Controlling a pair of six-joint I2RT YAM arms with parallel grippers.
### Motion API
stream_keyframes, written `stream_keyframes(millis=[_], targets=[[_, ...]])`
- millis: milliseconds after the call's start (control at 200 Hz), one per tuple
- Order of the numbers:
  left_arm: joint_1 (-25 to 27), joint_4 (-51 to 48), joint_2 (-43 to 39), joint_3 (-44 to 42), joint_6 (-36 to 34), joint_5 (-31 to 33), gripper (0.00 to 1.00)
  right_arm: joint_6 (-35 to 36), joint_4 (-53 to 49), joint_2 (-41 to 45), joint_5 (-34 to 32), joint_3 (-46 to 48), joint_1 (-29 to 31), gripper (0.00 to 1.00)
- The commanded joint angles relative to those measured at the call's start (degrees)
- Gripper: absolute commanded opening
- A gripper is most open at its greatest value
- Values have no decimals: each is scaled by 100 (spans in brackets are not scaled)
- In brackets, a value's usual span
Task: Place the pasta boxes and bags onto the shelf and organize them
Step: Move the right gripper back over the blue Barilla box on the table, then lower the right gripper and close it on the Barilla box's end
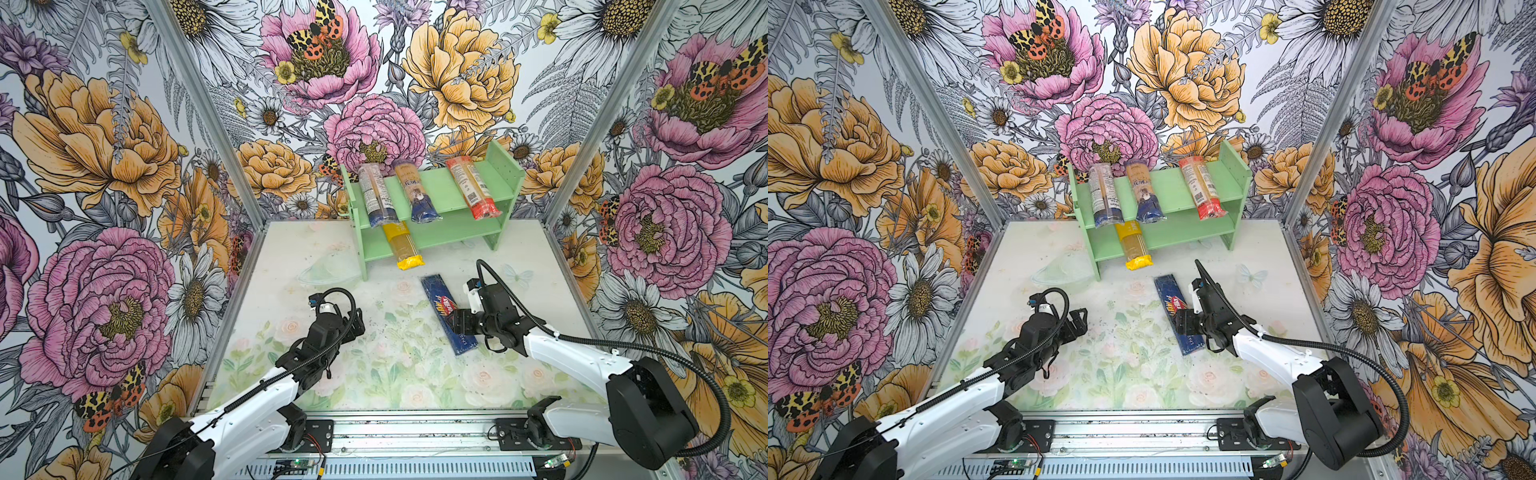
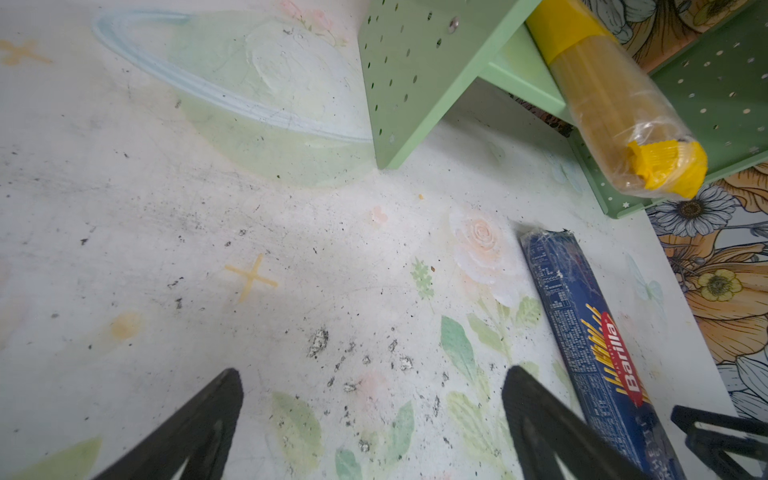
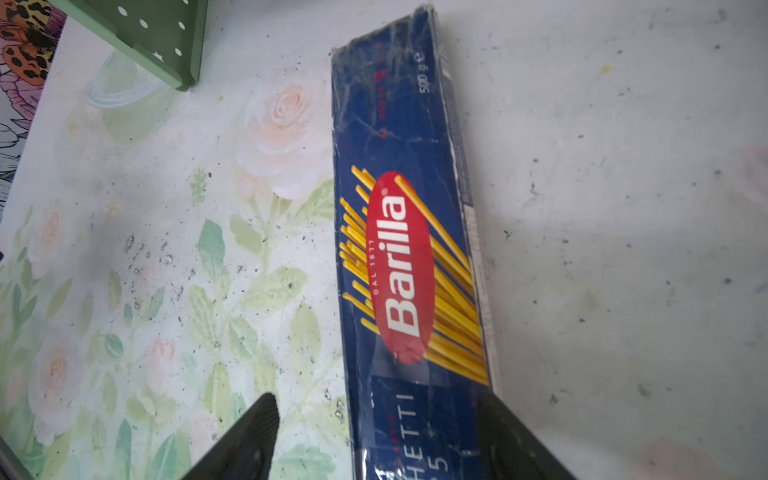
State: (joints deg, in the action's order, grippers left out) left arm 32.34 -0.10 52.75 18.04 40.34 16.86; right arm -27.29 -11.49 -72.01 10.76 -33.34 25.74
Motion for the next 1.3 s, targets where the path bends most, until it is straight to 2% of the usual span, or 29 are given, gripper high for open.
stream_keyframes(millis=[0, 395, 646, 826, 976, 1126, 1296], targets=[[-18, 76, 89, 177, -44, 1, 99, -180, -97, 126, -229, 148, 134, 80], [18, 150, 394, 235, 7, 1, 99, -122, -134, -128, -1044, 381, 600, 86], [44, 131, 460, 314, 9, 1, 99, -239, -269, 188, -1172, 383, 667, 88], [66, 161, 522, 319, 9, 11, 99, -139, -825, 494, -1332, 217, 664, 88], [80, 238, 576, 296, 27, 3, 99, -78, -983, 288, -1225, 140, 667, 89], [89, 243, 575, 276, 20, 8, 99, -24, -979, 33, -1119, 65, 678, 99], [85, 276, 534, 213, 36, 45, 99, 13, -970, -93, -1150, -19, 730, 99]])
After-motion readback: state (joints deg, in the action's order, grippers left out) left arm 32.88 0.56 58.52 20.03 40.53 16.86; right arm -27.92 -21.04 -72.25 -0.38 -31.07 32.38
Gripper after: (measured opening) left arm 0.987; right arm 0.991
